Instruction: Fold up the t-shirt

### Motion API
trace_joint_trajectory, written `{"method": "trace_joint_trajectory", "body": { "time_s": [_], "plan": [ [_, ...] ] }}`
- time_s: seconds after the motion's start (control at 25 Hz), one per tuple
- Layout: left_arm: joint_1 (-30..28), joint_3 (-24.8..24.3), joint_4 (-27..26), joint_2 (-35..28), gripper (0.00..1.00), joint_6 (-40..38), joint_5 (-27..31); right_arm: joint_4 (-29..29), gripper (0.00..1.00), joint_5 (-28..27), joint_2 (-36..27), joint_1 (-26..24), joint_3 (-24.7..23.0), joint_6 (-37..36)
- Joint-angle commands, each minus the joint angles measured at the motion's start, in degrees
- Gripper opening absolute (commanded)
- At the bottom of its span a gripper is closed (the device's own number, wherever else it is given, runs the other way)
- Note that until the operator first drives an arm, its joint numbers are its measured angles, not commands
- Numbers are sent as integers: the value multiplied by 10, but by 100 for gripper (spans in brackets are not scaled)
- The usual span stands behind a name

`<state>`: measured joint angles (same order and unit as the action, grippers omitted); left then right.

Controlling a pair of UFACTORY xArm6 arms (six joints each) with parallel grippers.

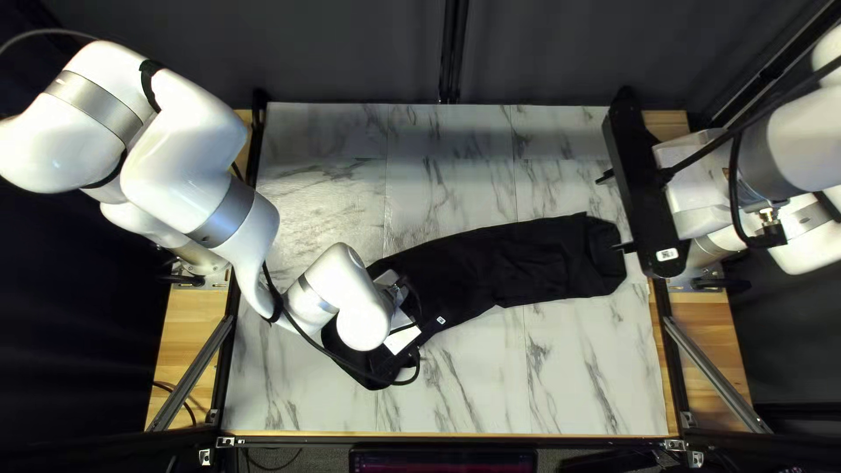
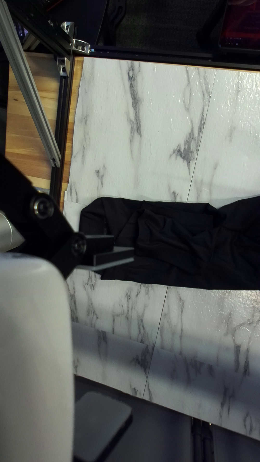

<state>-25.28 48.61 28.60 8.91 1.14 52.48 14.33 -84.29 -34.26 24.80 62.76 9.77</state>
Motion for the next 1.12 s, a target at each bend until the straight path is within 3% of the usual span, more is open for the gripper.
{"method": "trace_joint_trajectory", "body": {
  "time_s": [0.04,0.32,0.48,0.64,0.88,1.12],
  "plan": [
    [-24,-2,-8,-35,0,-16,47,0,100,0,0,0,0,0],
    [-72,35,-47,-73,0,-80,190,0,100,0,0,0,0,0],
    [-84,77,-98,-72,0,-134,290,0,100,0,0,0,0,0],
    [-84,85,-138,-88,0,-190,359,0,100,0,0,0,0,0],
    [-69,45,-165,-144,0,-238,404,0,100,0,0,0,0,0],
    [-22,30,-162,-137,0,-226,398,0,100,0,0,0,0,0]
  ]
}}
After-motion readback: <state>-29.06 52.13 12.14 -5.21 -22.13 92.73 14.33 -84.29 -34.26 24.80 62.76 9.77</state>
